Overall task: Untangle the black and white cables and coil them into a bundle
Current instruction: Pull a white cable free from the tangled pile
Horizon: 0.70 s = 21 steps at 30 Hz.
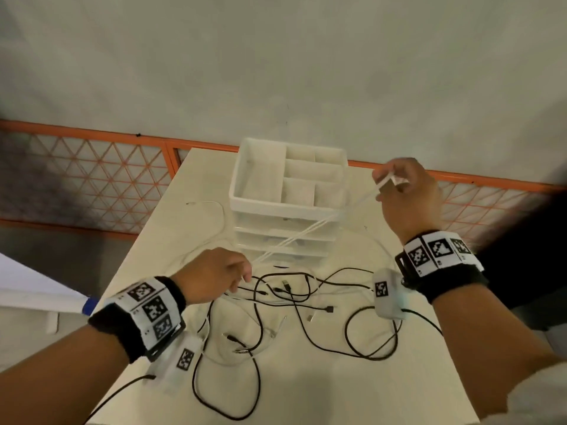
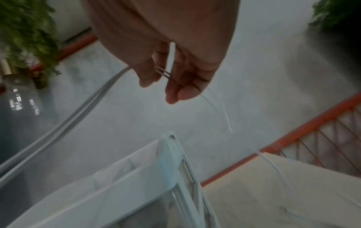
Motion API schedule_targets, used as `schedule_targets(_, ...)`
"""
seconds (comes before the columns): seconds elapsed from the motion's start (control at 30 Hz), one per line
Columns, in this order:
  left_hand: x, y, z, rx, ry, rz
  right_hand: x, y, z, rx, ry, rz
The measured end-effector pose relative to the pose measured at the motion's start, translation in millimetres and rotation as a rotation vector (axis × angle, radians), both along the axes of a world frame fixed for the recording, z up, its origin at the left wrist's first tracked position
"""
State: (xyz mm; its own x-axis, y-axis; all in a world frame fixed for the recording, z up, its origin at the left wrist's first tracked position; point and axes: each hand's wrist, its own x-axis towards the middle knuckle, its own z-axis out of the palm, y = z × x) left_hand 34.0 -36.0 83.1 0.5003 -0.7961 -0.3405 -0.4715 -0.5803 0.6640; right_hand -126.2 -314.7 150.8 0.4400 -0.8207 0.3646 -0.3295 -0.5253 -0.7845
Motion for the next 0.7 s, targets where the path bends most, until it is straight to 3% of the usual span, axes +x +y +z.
schedule_targets(0.1, -11, -8, -12, 0.007, 0.039, 0.067, -2, 5, -13, 0.064, 0.032, 0.087)
schedule_targets(0.23, -18, -7, -26, -0.005, 0.157, 0.217, -28, 9, -75, 0.243, 0.421, 0.171)
schedule_targets(0.33, -22, -5, -31, -0.009, 0.263, 0.333, -46, 30, -117, 0.320, 0.531, 0.162)
schedule_targets(0.4, -23, -5, -32, -0.032, 0.347, 0.414, -54, 52, -140, 0.275, 0.623, 0.192)
schedule_targets(0.5, -26, -11, -27, -0.080, 0.501, 0.526, -61, 89, -165, 0.222, 0.863, 0.401)
schedule_targets(0.6, -28, -16, -21, -0.128, 0.490, 0.484, -62, 109, -186, 0.115, 1.140, 0.468)
schedule_targets(0.7, -27, -19, -16, -0.217, 0.524, 0.449, -58, 116, -194, -0.012, 1.269, 0.484)
